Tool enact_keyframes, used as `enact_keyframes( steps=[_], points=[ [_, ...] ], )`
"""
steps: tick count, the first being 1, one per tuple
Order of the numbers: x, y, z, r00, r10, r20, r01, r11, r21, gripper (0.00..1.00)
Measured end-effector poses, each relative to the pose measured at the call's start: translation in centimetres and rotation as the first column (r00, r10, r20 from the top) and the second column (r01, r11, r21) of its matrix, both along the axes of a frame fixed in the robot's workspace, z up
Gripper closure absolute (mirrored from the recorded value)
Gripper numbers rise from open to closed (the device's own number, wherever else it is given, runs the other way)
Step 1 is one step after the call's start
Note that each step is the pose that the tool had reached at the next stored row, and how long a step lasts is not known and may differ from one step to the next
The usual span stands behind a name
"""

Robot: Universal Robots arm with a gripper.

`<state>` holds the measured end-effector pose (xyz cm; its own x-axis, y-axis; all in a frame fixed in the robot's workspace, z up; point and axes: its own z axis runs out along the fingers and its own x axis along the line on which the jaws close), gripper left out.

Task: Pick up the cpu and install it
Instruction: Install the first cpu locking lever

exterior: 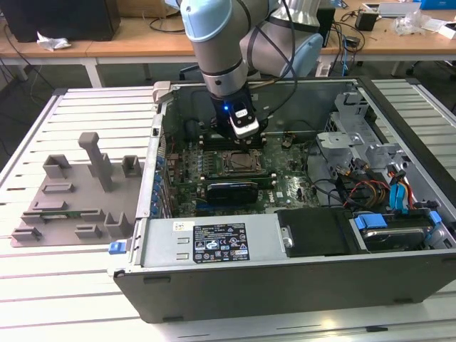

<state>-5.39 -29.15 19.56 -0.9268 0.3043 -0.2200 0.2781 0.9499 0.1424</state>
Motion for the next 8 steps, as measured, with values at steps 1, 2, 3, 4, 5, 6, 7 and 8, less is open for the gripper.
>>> enact_keyframes(
  steps=[1, 2, 3, 4, 5, 6, 7, 8],
  points=[
    [0.0, 0.00, -0.01, 1.0000, 0.000, 0.0002, 0.000, 1.0000, 0.0006, 0.89],
    [0.0, 0.01, -0.01, 1.0000, 0.000, 0.0003, 0.000, 1.0000, 0.0010, 0.89],
    [0.0, 0.02, -0.01, 1.0000, 0.000, 0.0003, 0.000, 1.0000, 0.0001, 0.89],
    [0.0, 0.02, 0.09, 1.0000, 0.000, 0.0008, 0.000, 1.0000, -0.0024, 0.89],
    [0.0, 0.03, 0.24, 1.0000, 0.000, 0.0014, 0.000, 1.0000, -0.0040, 0.89],
    [0.0, 0.02, 0.47, 1.0000, 0.000, 0.0008, 0.000, 1.0000, -0.0065, 0.89],
    [0.0, 0.01, 0.91, 1.0000, 0.000, 0.0003, 0.000, 1.0000, -0.0081, 0.89],
    [0.0, 0.01, 1.18, 1.0000, 0.000, 0.0002, 0.000, 1.0000, -0.0095, 0.89]
  ],
)
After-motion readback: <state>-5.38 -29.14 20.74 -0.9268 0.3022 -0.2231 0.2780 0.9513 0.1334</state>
